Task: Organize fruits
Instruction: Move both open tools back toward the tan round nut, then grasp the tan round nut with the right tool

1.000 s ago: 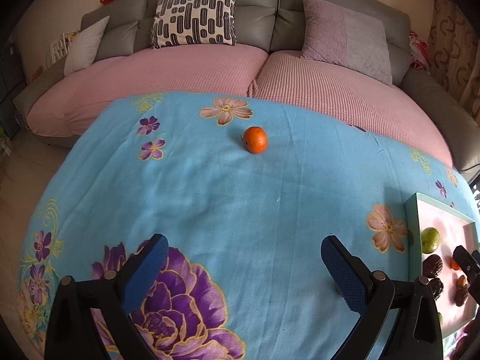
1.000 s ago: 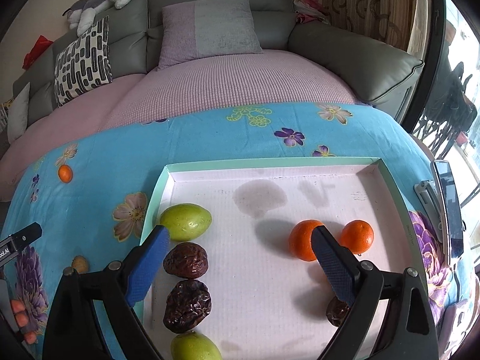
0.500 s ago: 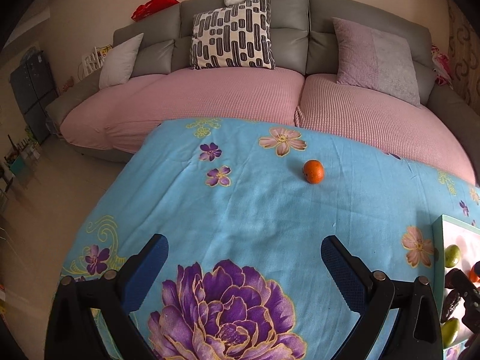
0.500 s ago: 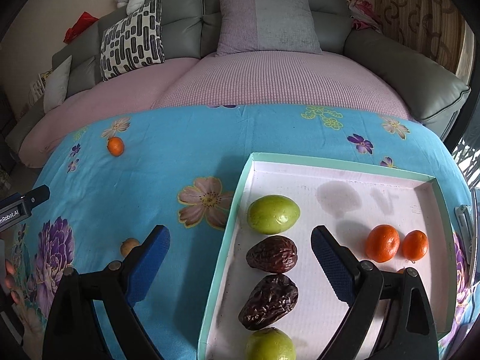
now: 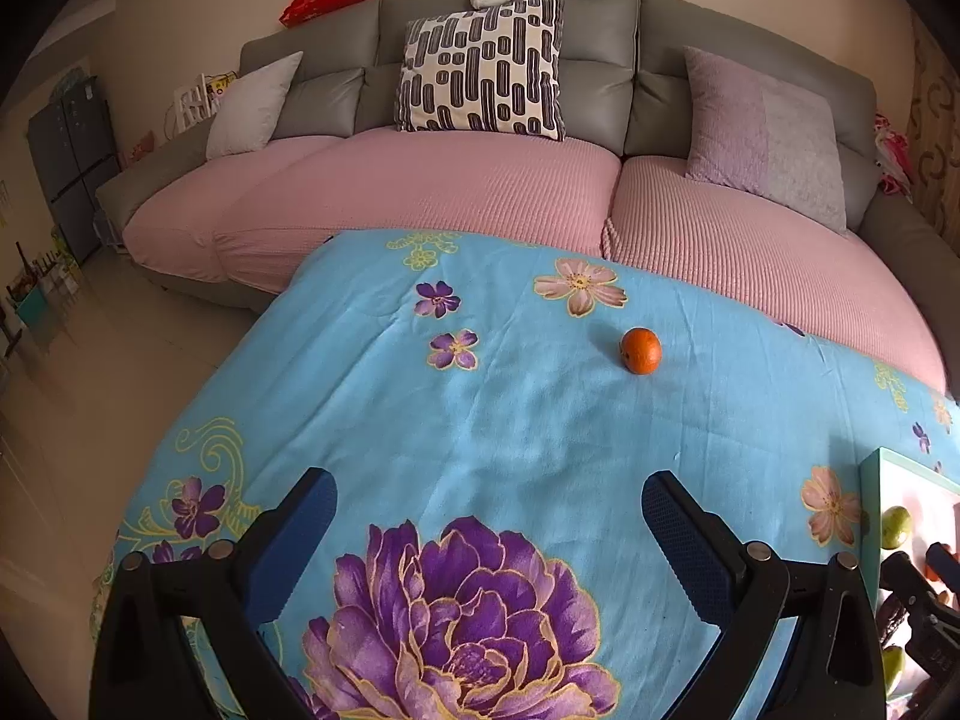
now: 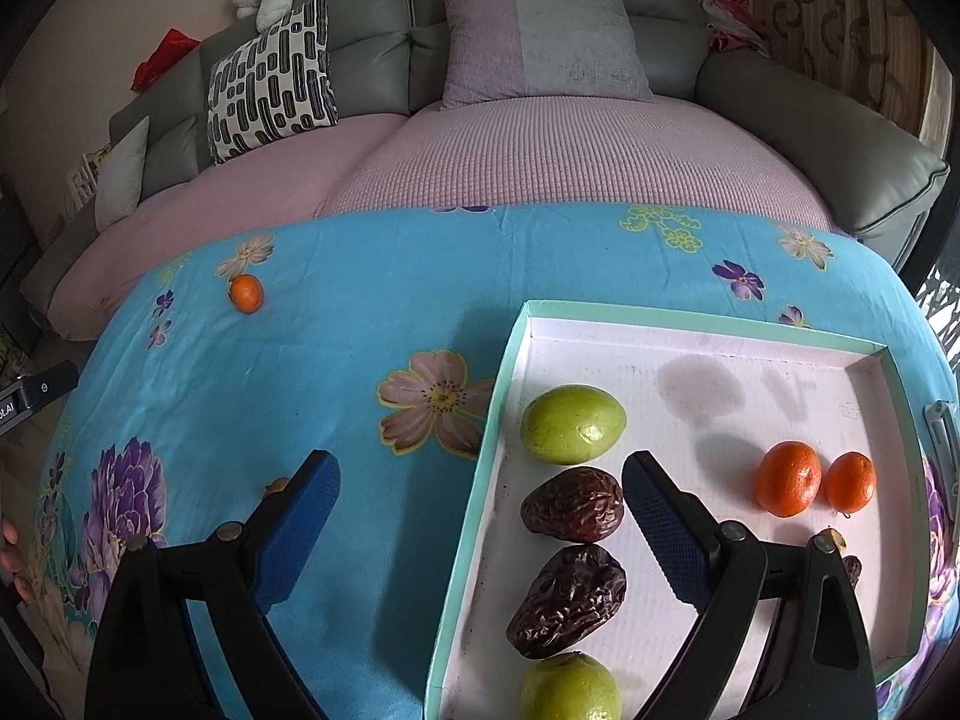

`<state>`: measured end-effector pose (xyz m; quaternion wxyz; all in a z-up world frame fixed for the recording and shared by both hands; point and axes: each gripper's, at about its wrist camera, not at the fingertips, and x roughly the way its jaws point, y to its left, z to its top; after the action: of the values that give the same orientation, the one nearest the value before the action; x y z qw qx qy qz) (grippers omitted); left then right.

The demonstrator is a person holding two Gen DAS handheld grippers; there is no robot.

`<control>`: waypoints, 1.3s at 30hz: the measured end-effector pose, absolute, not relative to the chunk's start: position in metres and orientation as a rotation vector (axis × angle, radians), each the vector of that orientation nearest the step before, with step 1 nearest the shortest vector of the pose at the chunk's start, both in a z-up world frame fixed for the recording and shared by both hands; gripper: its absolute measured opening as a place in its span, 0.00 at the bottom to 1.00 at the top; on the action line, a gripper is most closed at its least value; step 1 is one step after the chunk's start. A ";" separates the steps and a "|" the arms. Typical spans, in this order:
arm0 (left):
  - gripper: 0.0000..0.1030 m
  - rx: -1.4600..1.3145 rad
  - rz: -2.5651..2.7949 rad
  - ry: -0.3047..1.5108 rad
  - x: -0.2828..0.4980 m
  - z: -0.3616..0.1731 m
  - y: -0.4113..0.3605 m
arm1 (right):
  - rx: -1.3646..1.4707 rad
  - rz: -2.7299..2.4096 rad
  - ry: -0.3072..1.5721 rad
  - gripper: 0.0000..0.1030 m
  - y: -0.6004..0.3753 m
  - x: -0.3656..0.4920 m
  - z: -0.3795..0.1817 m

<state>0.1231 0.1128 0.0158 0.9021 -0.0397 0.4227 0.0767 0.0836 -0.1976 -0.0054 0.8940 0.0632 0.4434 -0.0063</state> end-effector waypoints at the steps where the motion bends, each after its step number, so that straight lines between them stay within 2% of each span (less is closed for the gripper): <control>1: 1.00 -0.083 0.159 0.881 0.124 0.014 0.113 | 0.130 -0.006 0.919 0.93 -0.196 0.084 -0.006; 9: 1.00 -0.044 0.145 0.993 0.135 -0.021 0.107 | 0.113 0.075 0.918 0.93 -0.165 0.091 -0.012; 18: 1.00 -0.071 0.147 1.005 0.138 -0.025 0.115 | 0.042 0.168 0.969 0.92 -0.126 0.098 -0.034; 21: 1.00 -0.073 0.145 1.024 0.140 -0.032 0.116 | 0.027 0.198 0.983 0.82 -0.115 0.098 -0.041; 24: 1.00 -0.080 0.146 1.050 0.143 -0.040 0.117 | 0.006 0.231 0.991 0.80 -0.105 0.098 -0.047; 27: 1.00 -0.088 0.146 1.059 0.144 -0.043 0.118 | -0.015 0.257 0.998 0.68 -0.096 0.098 -0.051; 29: 1.00 -0.092 0.144 1.060 0.144 -0.044 0.119 | -0.026 0.260 1.010 0.67 -0.093 0.099 -0.054; 31: 1.00 -0.093 0.140 1.059 0.144 -0.044 0.118 | -0.030 0.264 1.021 0.59 -0.092 0.100 -0.059; 35: 1.00 -0.093 0.135 1.058 0.144 -0.044 0.117 | -0.041 0.262 1.031 0.56 -0.090 0.101 -0.063; 39: 1.00 -0.090 0.131 1.058 0.144 -0.044 0.117 | -0.053 0.268 1.033 0.45 -0.089 0.101 -0.063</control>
<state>0.1440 0.1166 -0.0436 0.8604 -0.0431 0.5039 0.0624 0.1014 -0.0885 -0.0634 0.8606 -0.0253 0.4924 0.1277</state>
